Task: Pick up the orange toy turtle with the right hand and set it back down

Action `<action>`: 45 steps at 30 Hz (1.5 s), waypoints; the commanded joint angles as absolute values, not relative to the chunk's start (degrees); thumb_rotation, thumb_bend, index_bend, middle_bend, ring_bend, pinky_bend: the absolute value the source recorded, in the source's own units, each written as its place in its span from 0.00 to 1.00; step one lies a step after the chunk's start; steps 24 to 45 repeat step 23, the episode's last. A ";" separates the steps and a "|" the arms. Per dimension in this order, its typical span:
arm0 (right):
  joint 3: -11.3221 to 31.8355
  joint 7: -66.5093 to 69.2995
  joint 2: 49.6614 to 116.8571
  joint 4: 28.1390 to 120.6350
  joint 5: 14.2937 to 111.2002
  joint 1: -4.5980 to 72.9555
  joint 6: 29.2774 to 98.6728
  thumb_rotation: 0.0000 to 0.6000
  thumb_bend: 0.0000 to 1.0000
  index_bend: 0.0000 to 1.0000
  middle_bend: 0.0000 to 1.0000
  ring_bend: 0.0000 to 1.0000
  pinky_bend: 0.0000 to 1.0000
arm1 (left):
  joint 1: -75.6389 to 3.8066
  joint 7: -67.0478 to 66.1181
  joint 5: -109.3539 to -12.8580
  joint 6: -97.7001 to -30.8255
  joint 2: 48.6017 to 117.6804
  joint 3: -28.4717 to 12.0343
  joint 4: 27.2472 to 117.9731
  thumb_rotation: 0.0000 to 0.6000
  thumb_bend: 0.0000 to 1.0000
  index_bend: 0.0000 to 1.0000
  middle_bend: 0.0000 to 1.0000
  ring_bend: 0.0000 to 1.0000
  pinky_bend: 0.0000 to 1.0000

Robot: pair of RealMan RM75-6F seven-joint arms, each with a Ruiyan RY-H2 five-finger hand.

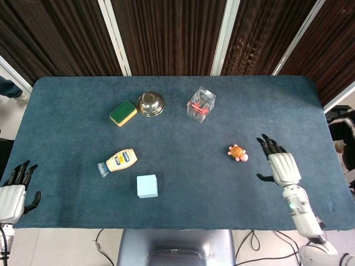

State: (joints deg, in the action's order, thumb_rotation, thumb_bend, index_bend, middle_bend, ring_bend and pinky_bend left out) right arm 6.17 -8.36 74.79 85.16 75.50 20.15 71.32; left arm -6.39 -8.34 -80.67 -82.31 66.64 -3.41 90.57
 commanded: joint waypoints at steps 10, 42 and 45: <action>3.64 -14.21 72.04 85.26 76.57 9.97 84.61 1.00 0.04 0.14 0.11 0.08 0.25 | -6.53 -8.05 -81.30 -82.38 66.43 -3.33 90.96 1.00 0.43 0.10 0.00 0.05 0.36; 3.33 -14.89 72.33 85.71 78.77 8.56 85.05 1.00 0.04 0.14 0.11 0.08 0.25 | -6.60 -7.53 -81.68 -82.44 66.33 -3.26 90.86 1.00 0.43 0.10 0.00 0.05 0.36; 3.33 -14.89 72.33 85.71 78.77 8.56 85.05 1.00 0.04 0.14 0.11 0.08 0.25 | -6.60 -7.53 -81.68 -82.44 66.33 -3.26 90.86 1.00 0.43 0.10 0.00 0.05 0.36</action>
